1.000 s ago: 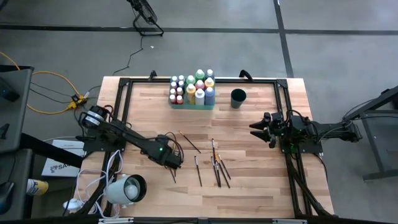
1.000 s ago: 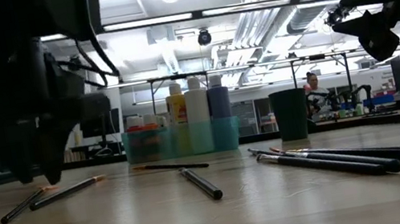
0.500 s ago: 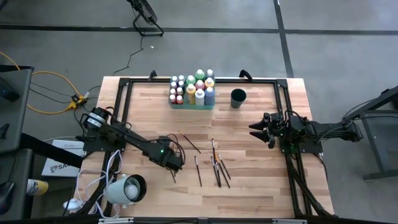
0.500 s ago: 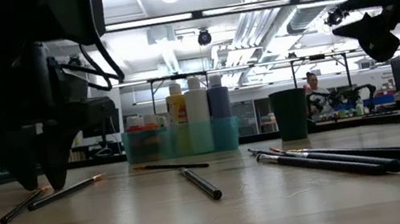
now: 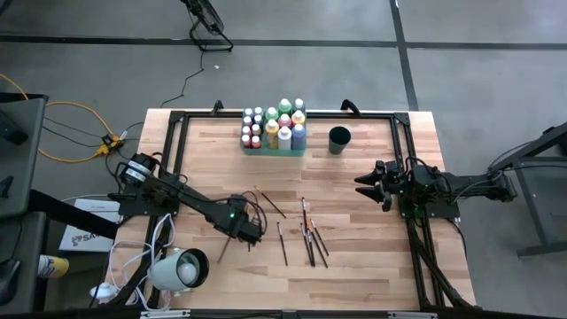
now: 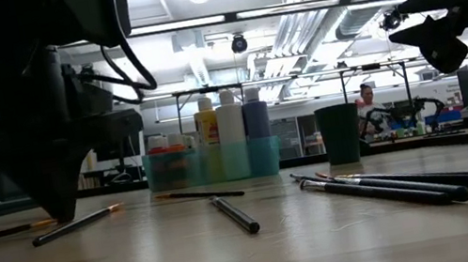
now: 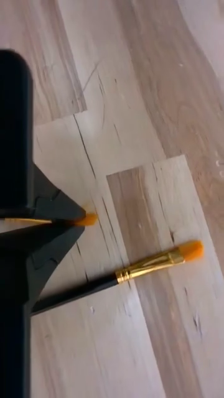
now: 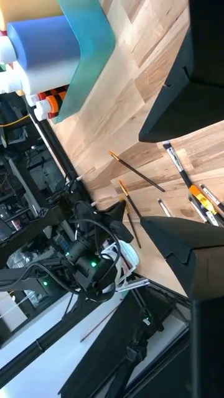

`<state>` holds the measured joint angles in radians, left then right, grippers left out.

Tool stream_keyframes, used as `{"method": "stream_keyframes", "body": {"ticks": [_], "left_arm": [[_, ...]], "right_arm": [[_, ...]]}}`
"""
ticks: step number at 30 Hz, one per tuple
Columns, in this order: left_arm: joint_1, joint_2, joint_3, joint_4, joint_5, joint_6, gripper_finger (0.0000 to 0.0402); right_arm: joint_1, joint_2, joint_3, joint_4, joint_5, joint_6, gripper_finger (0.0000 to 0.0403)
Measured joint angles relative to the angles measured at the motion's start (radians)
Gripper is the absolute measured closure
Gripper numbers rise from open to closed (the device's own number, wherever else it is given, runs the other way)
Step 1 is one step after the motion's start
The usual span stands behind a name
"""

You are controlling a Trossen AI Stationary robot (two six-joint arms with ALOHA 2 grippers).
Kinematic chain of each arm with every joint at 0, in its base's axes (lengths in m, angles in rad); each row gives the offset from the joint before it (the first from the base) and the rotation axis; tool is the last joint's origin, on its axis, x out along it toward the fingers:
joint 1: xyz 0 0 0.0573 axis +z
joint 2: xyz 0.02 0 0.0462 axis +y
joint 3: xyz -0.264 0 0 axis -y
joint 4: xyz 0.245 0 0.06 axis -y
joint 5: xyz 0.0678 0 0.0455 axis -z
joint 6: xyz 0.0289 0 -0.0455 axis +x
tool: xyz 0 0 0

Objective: Pick & Place Paint Supplies
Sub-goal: Put the orange paint brush into the green cup

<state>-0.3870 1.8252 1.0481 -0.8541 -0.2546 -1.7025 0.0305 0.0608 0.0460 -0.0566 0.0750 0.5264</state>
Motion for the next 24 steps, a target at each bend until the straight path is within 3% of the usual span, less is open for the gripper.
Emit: {"method": "stream_keyframes", "body": {"ticks": [10, 19, 24], "left_arm": [[0.0, -0.026, 0.0, -0.003, -0.007, 0.149, 0.04], [0.001, -0.139, 0.004, -0.021, -0.056, 0.318, 0.0401], [0.001, -0.227, 0.005, 0.0, -0.14, 0.426, 0.0401]], "right_arm": [[0.0, 0.0, 0.0, 0.0, 0.0, 0.0, 0.0204], [0.0, 0.0, 0.0, 0.0, 0.0, 0.0, 0.0204], [0.0, -0.001, 0.0, 0.0, 0.0, 0.0, 0.0204]]}}
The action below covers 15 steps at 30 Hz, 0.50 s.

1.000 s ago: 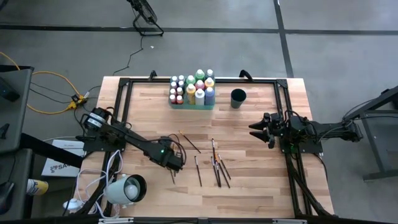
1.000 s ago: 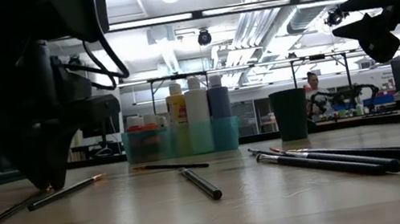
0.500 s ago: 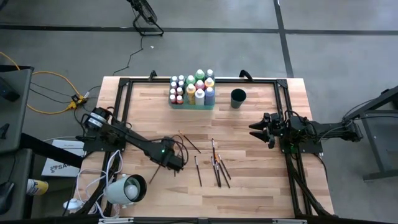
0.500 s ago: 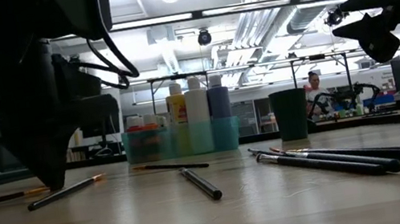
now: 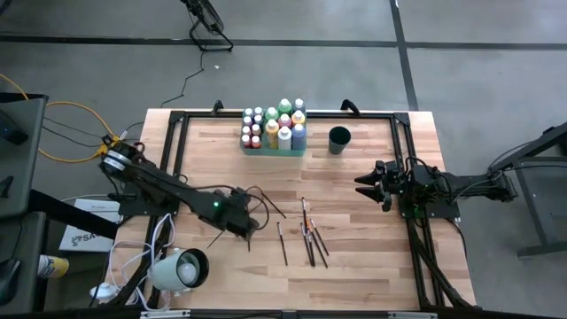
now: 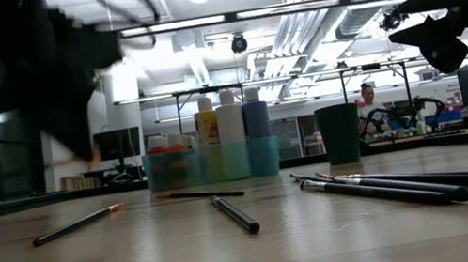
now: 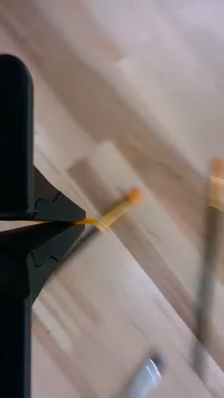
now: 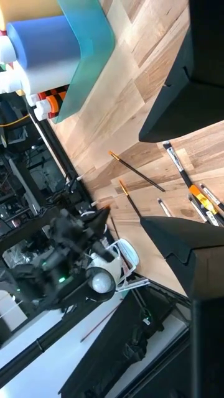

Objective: Pick & Place Paint Supplies
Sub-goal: Put the orange paint brush into the green cup

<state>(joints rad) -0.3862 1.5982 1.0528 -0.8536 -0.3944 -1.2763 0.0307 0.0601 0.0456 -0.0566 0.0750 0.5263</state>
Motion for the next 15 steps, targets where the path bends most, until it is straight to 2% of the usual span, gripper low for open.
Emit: {"method": "stream_keyframes", "body": {"ticks": [7, 11, 15], "left_arm": [[0.0, -0.139, 0.001, 0.135, -0.188, 0.214, 0.0401], [0.009, -0.192, 0.001, 0.321, -0.256, 0.432, 0.0402], [0.045, -0.208, 0.002, 0.59, -0.256, 0.715, 0.0401]], "right_arm": [[0.0, 0.0, 0.0, 0.0, 0.0, 0.0, 0.0204], [0.0, 0.0, 0.0, 0.003, 0.0, 0.0, 0.0204], [0.0, 0.001, -0.002, 0.047, -0.001, 0.031, 0.0204]]}}
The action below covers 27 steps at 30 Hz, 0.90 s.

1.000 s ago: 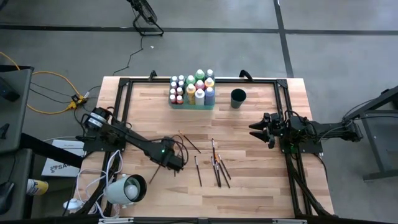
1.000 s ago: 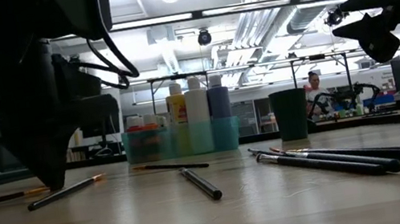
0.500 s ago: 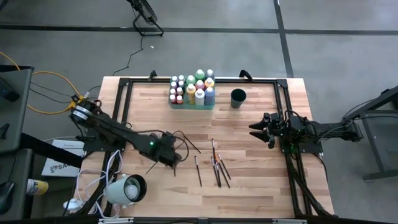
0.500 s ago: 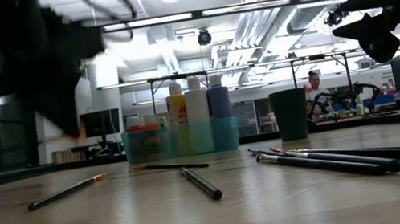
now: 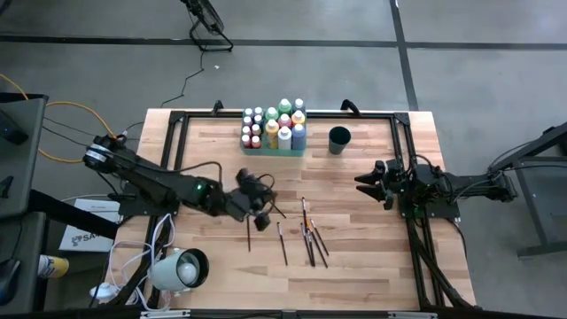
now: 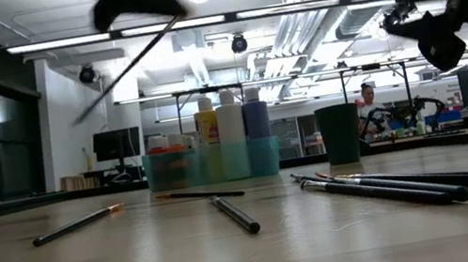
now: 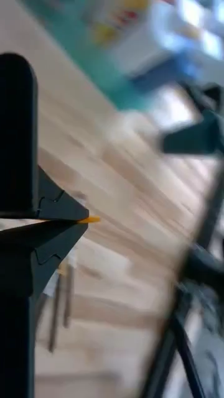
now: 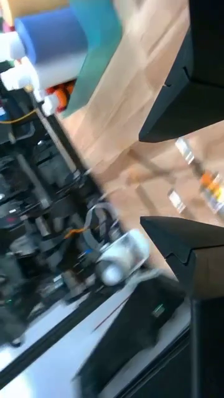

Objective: Pick & Place Paint Supplies
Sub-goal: Put the orange paint brush into the green cup

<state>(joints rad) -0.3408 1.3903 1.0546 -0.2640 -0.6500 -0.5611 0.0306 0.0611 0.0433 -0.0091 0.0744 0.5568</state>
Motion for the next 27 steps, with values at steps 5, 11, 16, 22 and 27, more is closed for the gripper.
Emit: {"method": "stream_keyframes", "body": {"ticks": [5, 11, 16, 22, 27], "left_arm": [[0.065, 0.0, 0.0, 0.298, 0.075, 0.277, 0.0401], [0.165, 0.002, 0.0, 0.475, 0.214, 0.427, 0.0401], [0.229, 0.002, 0.0, 0.512, 0.306, 0.452, 0.0401], [0.275, 0.002, 0.0, 0.571, 0.404, 0.479, 0.0401], [0.305, 0.002, 0.0, 0.598, 0.44, 0.505, 0.0401]], "right_arm": [[0.0, 0.004, 0.0, 0.107, -0.002, 0.159, 0.0204], [0.005, 0.054, 0.001, 0.276, 0.006, 0.076, 0.0204], [0.005, 0.193, 0.006, 0.448, 0.06, 0.027, 0.0204], [0.005, 0.445, 0.168, 0.461, 0.059, -0.091, 0.0204], [-0.001, 0.688, 0.364, 0.463, 0.092, -0.191, 0.0204]]}}
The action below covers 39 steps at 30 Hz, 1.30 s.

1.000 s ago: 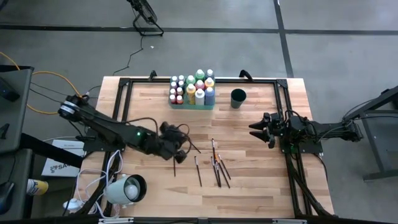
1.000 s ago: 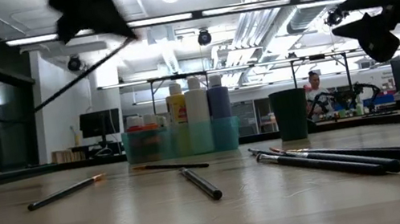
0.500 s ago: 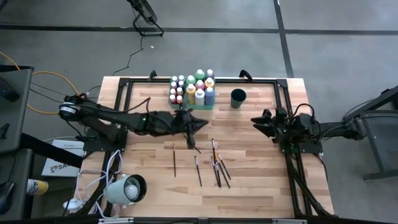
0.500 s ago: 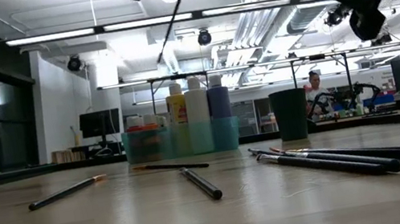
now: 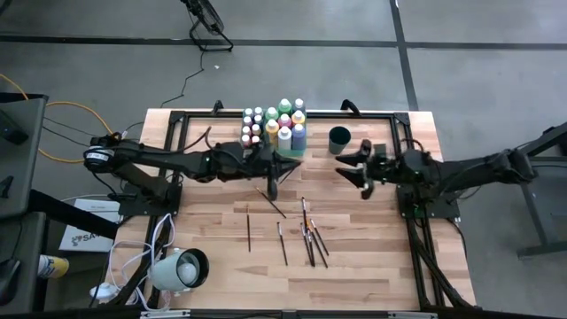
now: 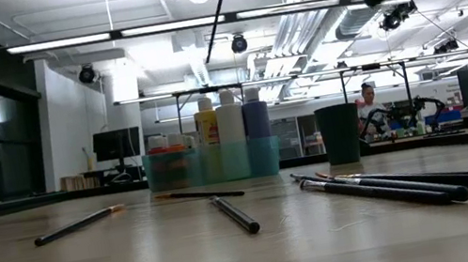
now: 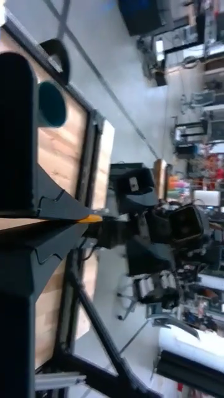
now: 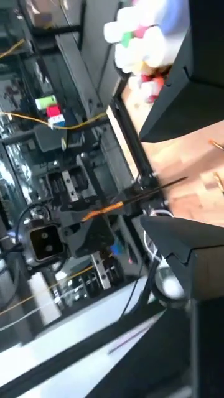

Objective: Pick & Place Paint Supplies
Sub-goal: Put the orange paint brush into the green cup

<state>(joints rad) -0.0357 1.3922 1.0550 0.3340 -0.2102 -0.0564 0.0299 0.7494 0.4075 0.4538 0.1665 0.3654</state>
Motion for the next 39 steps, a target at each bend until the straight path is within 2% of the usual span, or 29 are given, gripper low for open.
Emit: {"method": "stream_keyframes", "body": {"ticks": [5, 10, 16, 20, 25, 33, 39], "left_arm": [[0.036, 0.0, 0.0, 0.061, 0.069, 0.008, 0.0401], [0.058, 0.0, 0.0, 0.079, 0.123, 0.033, 0.0401], [0.071, 0.0, 0.0, 0.091, 0.165, 0.044, 0.0401], [0.075, 0.0, 0.0, 0.091, 0.176, 0.069, 0.0401], [0.076, 0.0, 0.0, 0.089, 0.178, 0.073, 0.0401], [0.076, 0.0, 0.0, 0.083, 0.175, 0.074, 0.0401], [0.076, 0.0, 0.0, 0.082, 0.172, 0.088, 0.0398]], "right_arm": [[0.0, 0.223, 0.171, -0.003, 0.019, -0.087, 0.0204], [-0.001, 0.385, 0.294, -0.001, 0.042, -0.11, 0.0204], [-0.02, 0.506, 0.395, 0.0, -0.001, -0.108, 0.0204], [-0.021, 0.54, 0.428, -0.004, -0.008, -0.108, 0.0208], [-0.02, 0.545, 0.439, 0.0, -0.009, -0.108, 0.0255], [-0.019, 0.545, 0.439, -0.002, -0.018, -0.11, 0.0381], [-0.019, 0.545, 0.439, -0.002, -0.017, -0.112, 0.0395]]}}
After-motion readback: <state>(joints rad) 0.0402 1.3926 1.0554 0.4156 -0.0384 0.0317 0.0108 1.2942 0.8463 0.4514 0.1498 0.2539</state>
